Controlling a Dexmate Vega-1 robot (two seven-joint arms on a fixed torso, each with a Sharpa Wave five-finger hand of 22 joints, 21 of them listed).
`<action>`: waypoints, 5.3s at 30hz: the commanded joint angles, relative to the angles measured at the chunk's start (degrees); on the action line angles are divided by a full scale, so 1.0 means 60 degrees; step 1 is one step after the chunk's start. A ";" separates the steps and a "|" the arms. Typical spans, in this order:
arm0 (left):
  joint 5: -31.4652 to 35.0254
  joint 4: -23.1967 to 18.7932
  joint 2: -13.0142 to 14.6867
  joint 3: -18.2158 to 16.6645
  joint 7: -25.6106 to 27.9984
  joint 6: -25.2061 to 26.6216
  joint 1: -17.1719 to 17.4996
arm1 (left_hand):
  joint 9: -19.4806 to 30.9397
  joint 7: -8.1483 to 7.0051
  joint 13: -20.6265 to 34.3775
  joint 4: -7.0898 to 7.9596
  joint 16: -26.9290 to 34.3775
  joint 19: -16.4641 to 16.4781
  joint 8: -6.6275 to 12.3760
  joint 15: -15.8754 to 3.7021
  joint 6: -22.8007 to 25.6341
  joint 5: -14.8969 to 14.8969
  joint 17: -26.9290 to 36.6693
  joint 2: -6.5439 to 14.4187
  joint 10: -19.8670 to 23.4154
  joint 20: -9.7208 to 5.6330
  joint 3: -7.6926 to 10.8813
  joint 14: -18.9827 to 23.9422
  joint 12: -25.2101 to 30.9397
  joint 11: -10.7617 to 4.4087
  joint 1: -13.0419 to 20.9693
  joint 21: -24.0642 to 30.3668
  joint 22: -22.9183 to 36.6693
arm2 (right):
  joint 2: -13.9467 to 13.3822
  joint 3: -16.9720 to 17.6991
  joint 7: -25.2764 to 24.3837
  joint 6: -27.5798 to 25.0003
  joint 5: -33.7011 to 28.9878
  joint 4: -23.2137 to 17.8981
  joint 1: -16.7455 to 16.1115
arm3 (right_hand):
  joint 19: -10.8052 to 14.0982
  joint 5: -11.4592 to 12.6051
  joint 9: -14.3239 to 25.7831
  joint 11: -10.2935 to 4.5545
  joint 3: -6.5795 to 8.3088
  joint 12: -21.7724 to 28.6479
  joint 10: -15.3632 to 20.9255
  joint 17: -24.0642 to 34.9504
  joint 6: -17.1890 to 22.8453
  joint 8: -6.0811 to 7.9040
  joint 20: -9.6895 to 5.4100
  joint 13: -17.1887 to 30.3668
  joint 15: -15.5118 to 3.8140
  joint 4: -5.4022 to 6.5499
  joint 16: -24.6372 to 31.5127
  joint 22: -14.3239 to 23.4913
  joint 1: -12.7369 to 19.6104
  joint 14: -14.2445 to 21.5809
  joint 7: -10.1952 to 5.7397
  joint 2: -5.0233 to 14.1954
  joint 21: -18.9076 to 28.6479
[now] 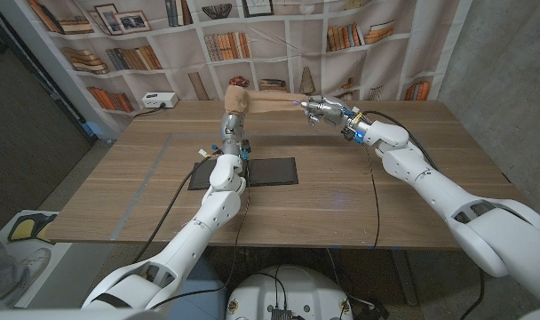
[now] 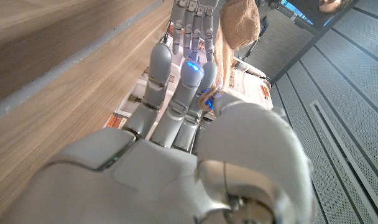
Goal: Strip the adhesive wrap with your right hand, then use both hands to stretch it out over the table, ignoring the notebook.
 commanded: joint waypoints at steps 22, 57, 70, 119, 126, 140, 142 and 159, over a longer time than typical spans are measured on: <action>-0.1568 0.0817 0.0414 -0.0173 -0.2870 0.0351 -0.0467 | -0.0015 0.0266 -0.0105 0.0209 -0.0206 -0.0456 -0.0461 0.0461 -0.1187 0.0086 0.0068 -0.0792 -0.0883 0.0211 -0.1245 -0.0692 -0.0332 0.0218 -0.1230 -0.0383 0.0077 | -0.0717 0.0540 -0.2437 -0.0328 -0.0323 -0.1200 -0.1013 | -0.0112 -0.0007 0.0081 -0.0037 0.0165 0.0039 0.0018 -0.0016 0.0062 -0.0065 -0.1362 0.0059 -0.0221 0.0012 0.0214 -0.0141 -0.0165 -0.0138 -0.0024 -0.0011 0.0218; -0.1784 -0.0010 0.1046 -0.0534 -0.3150 0.0372 0.0133 | -0.0018 0.0398 -0.0143 0.0158 -0.0167 -0.0570 -0.0440 0.0565 -0.1575 -0.0020 0.0068 -0.1090 -0.1099 0.0342 -0.1345 -0.0884 -0.0327 0.0265 -0.1495 -0.0408 0.0080 | -0.1488 0.1165 -0.4411 -0.0569 -0.0516 -0.2692 -0.2165 | -0.0152 -0.0005 0.0113 -0.0045 0.0269 0.0045 0.0011 -0.0020 0.0094 -0.0093 -0.1362 0.0067 -0.0218 0.0025 0.0387 -0.0227 -0.0282 -0.0193 -0.0037 -0.0019 0.0314; -0.2155 0.0003 0.1381 -0.0914 -0.3547 0.0201 0.0344 | -0.0019 0.0397 -0.0153 0.0144 -0.0158 -0.0558 -0.0410 0.0594 -0.1586 -0.0050 0.0067 -0.1149 -0.1115 0.0342 -0.1343 -0.0908 -0.0310 0.0286 -0.1544 -0.0399 0.0080 | -0.1776 0.1281 -0.5569 -0.1144 -0.0893 -0.3673 -0.2643 | -0.0164 -0.0006 0.0121 -0.0059 0.0307 0.0063 0.0013 -0.0021 0.0108 -0.0094 -0.1361 0.0088 -0.0219 0.0019 0.0439 -0.0242 -0.0312 -0.0210 -0.0033 -0.0020 0.0327; -0.2371 -0.0584 0.1957 -0.1644 -0.2944 -0.0010 0.1229 | -0.0032 0.0381 -0.0197 0.0130 -0.0170 -0.0672 -0.0384 0.0613 -0.1751 -0.0190 0.0064 -0.1332 -0.1289 0.0344 -0.1334 -0.1105 -0.0295 0.0268 -0.1780 -0.0423 0.0086 | -0.2122 0.1898 -0.6548 -0.1583 -0.0646 -0.3482 -0.3141 | -0.0177 -0.0012 0.0106 -0.0044 0.0447 0.0077 0.0019 -0.0033 0.0109 -0.0114 -0.1362 0.0060 -0.0216 0.0018 0.0614 -0.0295 -0.0459 -0.0289 -0.0025 -0.0022 0.0350; -0.2295 -0.0881 0.2070 -0.1749 -0.2701 -0.0048 0.1460 | -0.0035 0.0401 -0.0203 0.0132 -0.0166 -0.0683 -0.0383 0.0611 -0.1779 -0.0209 0.0064 -0.1354 -0.1321 0.0347 -0.1334 -0.1126 -0.0297 0.0278 -0.1817 -0.0421 0.0086 | -0.2218 0.2001 -0.6627 -0.1559 -0.0635 -0.3449 -0.3246 | -0.0175 -0.0014 0.0106 -0.0035 0.0466 0.0069 0.0003 -0.0033 0.0117 -0.0112 -0.1362 0.0049 -0.0216 0.0015 0.0637 -0.0286 -0.0477 -0.0294 -0.0014 -0.0022 0.0358; -0.2220 -0.1384 0.2286 -0.2020 -0.2203 -0.0097 0.1912 | -0.0039 0.0377 -0.0214 0.0133 -0.0153 -0.0690 -0.0380 0.0622 -0.1827 -0.0243 0.0063 -0.1390 -0.1364 0.0349 -0.1332 -0.1143 -0.0293 0.0274 -0.1885 -0.0414 0.0087 | -0.2380 0.2210 -0.6720 -0.1662 -0.0494 -0.3292 -0.3344 | -0.0188 -0.0017 0.0094 -0.0050 0.0489 0.0095 -0.0025 -0.0036 0.0108 -0.0121 -0.1361 0.0092 -0.0216 0.0022 0.0667 -0.0295 -0.0516 -0.0312 -0.0009 -0.0022 0.0354; -0.2212 -0.1368 0.2287 -0.2026 -0.2206 -0.0116 0.1911 | -0.0040 0.0380 -0.0215 0.0133 -0.0153 -0.0690 -0.0379 0.0625 -0.1829 -0.0246 0.0063 -0.1393 -0.1371 0.0352 -0.1332 -0.1147 -0.0293 0.0282 -0.1891 -0.0413 0.0087 | -0.2404 0.2247 -0.6763 -0.1695 -0.0467 -0.3306 -0.3379 | -0.0197 -0.0017 0.0092 -0.0049 0.0492 0.0081 -0.0007 -0.0036 0.0112 -0.0120 -0.1361 0.0057 -0.0216 0.0022 0.0672 -0.0313 -0.0521 -0.0313 -0.0008 -0.0021 0.0341; -0.2258 -0.1318 0.2309 -0.2126 -0.2157 -0.0143 0.1916 | -0.0046 0.0394 -0.0229 0.0130 -0.0150 -0.0688 -0.0382 0.0622 -0.1900 -0.0280 0.0060 -0.1429 -0.1370 0.0371 -0.1327 -0.1183 -0.0270 0.0267 -0.1956 -0.0404 0.0087 | -0.2754 0.2582 -0.7199 -0.1935 -0.0452 -0.3492 -0.3655 | -0.0180 -0.0018 0.0085 -0.0034 0.0527 0.0094 0.0010 -0.0037 0.0109 -0.0120 -0.1362 0.0046 -0.0215 0.0016 0.0715 -0.0295 -0.0561 -0.0334 -0.0014 -0.0022 0.0365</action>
